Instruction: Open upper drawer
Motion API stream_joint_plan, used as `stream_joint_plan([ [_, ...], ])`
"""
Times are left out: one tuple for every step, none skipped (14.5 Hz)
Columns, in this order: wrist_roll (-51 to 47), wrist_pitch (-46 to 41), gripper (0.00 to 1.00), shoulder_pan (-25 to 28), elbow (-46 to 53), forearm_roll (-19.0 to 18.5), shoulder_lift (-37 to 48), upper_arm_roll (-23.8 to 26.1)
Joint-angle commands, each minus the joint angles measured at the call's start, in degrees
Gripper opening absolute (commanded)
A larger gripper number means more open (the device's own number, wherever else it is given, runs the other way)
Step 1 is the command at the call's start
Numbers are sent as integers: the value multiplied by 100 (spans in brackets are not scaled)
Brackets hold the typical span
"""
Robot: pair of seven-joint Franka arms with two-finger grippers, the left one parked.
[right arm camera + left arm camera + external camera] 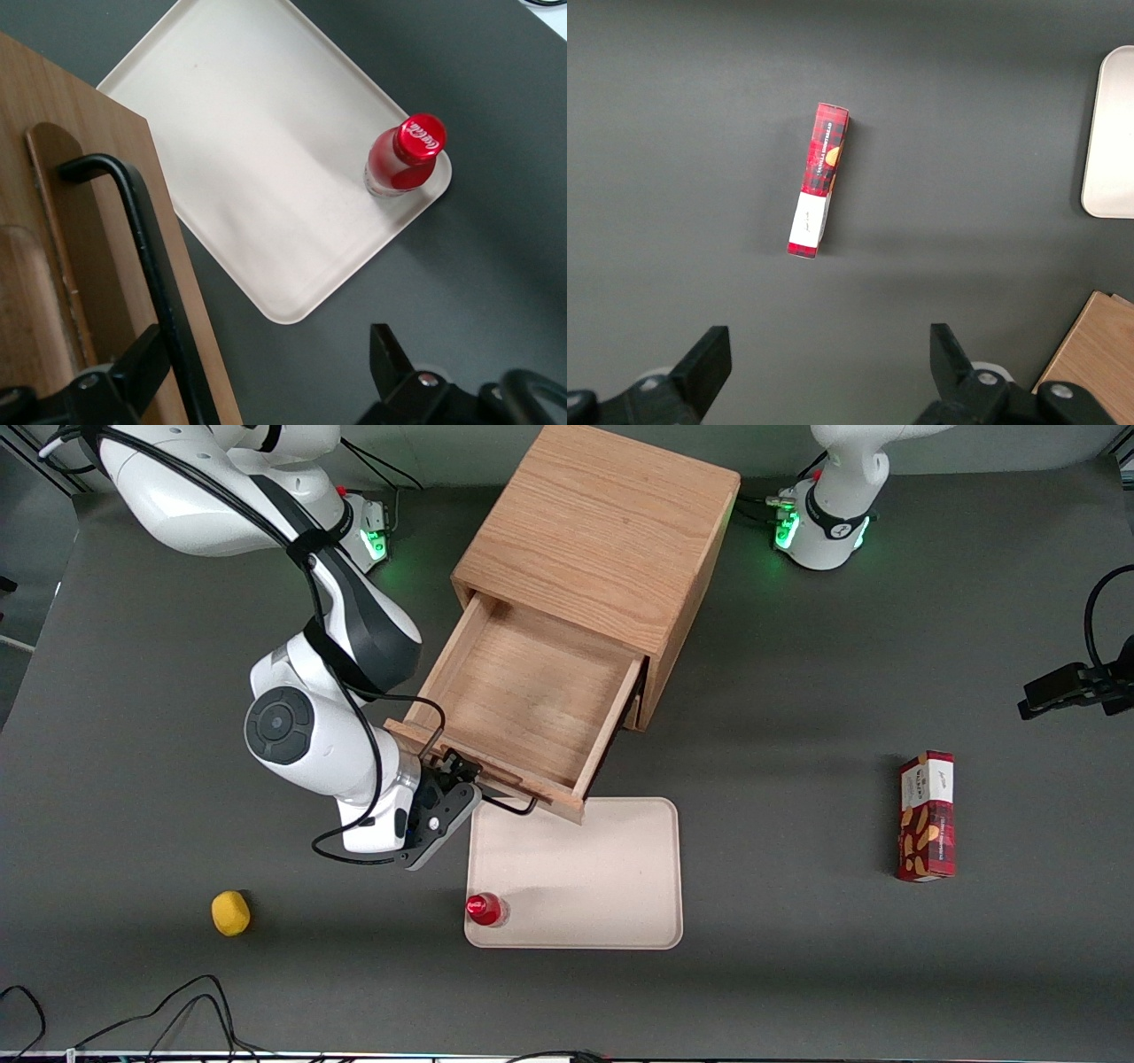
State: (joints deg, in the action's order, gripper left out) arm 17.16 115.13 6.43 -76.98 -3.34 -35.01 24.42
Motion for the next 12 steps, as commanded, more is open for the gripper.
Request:
stream_joint_plan([
  [103,-341,100,34,498,-106,-207,10],
  [103,-481,100,51,621,-97,-225,10],
  [103,-639,100,52,788,-97,-251,19],
  [103,-789,100,52,903,-80,-252,19],
  [103,-921,100,43,973,-79,-243,19],
  [103,-1052,100,25,1009,-71,-182,28],
  [103,-1184,100,25,1009,-62,-103,28],
  [103,-1334,100,8,1009,-53,20,19],
  [68,-1448,100,-106,1009,-44,169,28],
  [42,-1545,100,-194,974,-44,327,36],
  [16,-1772,100,-273,930,-36,485,36],
  [-72,-2149,100,-413,860,-27,713,54],
])
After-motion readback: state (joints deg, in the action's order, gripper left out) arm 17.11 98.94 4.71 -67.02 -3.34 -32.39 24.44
